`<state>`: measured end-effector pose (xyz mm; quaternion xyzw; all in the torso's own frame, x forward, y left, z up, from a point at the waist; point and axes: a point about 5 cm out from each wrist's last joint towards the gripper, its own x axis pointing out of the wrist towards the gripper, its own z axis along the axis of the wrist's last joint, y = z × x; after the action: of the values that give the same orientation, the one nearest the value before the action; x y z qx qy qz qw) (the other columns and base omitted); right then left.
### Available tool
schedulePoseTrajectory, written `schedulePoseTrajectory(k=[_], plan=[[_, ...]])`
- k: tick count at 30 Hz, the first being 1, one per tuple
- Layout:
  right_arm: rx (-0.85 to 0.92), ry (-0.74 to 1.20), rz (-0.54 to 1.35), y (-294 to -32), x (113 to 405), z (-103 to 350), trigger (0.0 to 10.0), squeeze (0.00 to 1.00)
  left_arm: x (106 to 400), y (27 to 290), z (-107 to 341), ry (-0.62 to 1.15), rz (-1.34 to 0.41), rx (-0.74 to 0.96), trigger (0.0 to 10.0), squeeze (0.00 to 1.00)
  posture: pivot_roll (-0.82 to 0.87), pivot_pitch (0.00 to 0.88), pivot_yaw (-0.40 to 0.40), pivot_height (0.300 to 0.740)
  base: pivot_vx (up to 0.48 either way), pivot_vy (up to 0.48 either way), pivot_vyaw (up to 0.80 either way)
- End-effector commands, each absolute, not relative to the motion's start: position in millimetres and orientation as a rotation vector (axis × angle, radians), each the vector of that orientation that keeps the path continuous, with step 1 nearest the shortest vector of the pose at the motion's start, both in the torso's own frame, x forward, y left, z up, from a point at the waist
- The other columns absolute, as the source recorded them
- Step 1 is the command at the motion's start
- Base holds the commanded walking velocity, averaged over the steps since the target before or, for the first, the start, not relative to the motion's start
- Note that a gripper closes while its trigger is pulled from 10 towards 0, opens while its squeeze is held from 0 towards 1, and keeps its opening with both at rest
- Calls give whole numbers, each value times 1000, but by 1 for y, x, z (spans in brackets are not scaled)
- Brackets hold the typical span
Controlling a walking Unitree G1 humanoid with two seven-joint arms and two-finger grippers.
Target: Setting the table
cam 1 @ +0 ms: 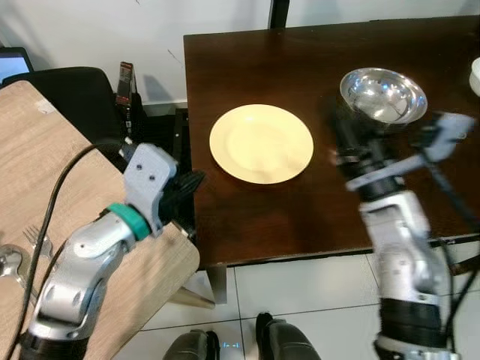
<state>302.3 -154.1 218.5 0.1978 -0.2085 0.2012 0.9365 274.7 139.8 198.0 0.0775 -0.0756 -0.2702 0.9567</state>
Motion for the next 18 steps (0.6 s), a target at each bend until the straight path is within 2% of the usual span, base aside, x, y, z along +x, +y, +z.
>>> schedulePoseTrajectory(k=[1, 10, 18], plan=[[363, -447, 397, -151, 301, 221, 10000, 0, 284, 141, 191, -144, -437, 127, 10000, 0, -29, 134, 87, 740, 0, 0, 0], [318, -492, 372, -154, 306, 240, 10000, 0, 296, 128, 191, -162, -368, 99, 10000, 0, -47, 127, 85, 740, 0, 0, 0], [438, -489, 286, -167, 309, 239, 10000, 0, 303, 133, 193, -173, -305, 104, 10000, 0, -46, 132, 95, 740, 0, 0, 0]])
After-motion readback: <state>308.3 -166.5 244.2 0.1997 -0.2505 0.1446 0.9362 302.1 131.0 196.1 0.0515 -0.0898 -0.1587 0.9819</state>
